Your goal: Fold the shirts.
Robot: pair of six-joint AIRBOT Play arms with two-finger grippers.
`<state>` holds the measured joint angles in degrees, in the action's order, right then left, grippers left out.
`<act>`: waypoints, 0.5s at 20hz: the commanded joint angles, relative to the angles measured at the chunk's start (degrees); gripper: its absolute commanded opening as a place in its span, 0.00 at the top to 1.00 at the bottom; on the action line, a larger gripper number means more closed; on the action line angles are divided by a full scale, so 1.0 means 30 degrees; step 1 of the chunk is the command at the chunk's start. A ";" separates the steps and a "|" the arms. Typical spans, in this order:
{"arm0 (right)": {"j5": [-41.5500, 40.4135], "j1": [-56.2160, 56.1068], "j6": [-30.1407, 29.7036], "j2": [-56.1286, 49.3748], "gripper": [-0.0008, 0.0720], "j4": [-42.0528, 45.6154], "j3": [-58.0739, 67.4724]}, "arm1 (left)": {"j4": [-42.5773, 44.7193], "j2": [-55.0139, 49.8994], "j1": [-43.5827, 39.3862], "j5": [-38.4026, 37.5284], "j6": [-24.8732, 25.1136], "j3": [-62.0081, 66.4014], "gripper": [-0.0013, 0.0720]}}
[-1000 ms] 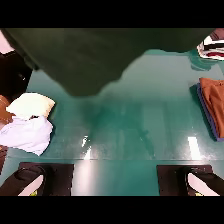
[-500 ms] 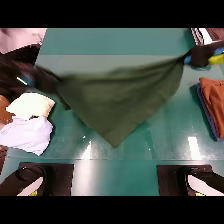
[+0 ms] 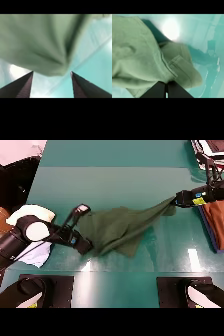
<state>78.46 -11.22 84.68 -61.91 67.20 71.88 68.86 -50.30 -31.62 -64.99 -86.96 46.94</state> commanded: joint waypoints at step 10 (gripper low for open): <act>-0.0605 0.0357 -0.0007 0.0197 0.97 -0.0058 -0.0444 | -0.0525 -0.9027 0.8867 0.3118 0.4568 0.5238 0.24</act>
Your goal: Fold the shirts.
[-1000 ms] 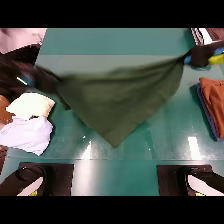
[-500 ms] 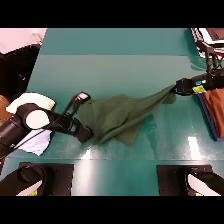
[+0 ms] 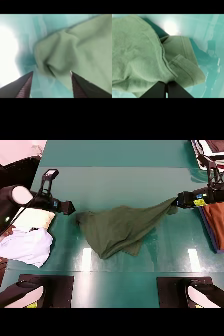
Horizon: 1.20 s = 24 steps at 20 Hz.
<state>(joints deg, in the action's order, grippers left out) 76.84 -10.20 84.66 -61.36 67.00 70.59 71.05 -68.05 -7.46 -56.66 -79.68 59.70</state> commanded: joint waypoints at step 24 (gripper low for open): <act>0.2113 0.2936 -0.0058 0.0022 0.97 0.0182 1.1868 | -0.3089 0.3825 0.3453 -0.0947 0.2062 1.1344 0.94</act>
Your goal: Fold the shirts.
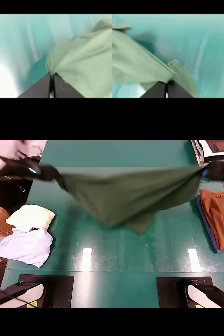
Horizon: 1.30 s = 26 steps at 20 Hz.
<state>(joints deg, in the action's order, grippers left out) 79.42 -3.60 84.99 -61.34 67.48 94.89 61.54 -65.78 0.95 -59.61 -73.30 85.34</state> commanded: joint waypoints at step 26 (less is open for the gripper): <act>0.1064 -0.0845 -0.0219 -1.0404 0.97 0.1370 0.3920 | -0.0044 -0.3657 0.0648 0.0568 -0.1559 -0.4029 0.94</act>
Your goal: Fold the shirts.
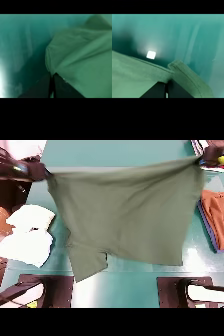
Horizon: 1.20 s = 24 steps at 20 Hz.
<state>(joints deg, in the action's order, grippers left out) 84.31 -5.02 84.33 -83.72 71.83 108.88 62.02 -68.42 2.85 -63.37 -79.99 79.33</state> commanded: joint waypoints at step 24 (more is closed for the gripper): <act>-0.1800 0.3679 -0.3162 0.6113 0.40 -0.6601 -1.5322 | -0.1151 0.4597 0.1224 -0.0270 -0.0823 -1.7267 0.24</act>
<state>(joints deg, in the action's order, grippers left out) 80.12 5.82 75.26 -68.77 52.58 66.87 61.71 -56.73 6.50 -66.92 -82.08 33.58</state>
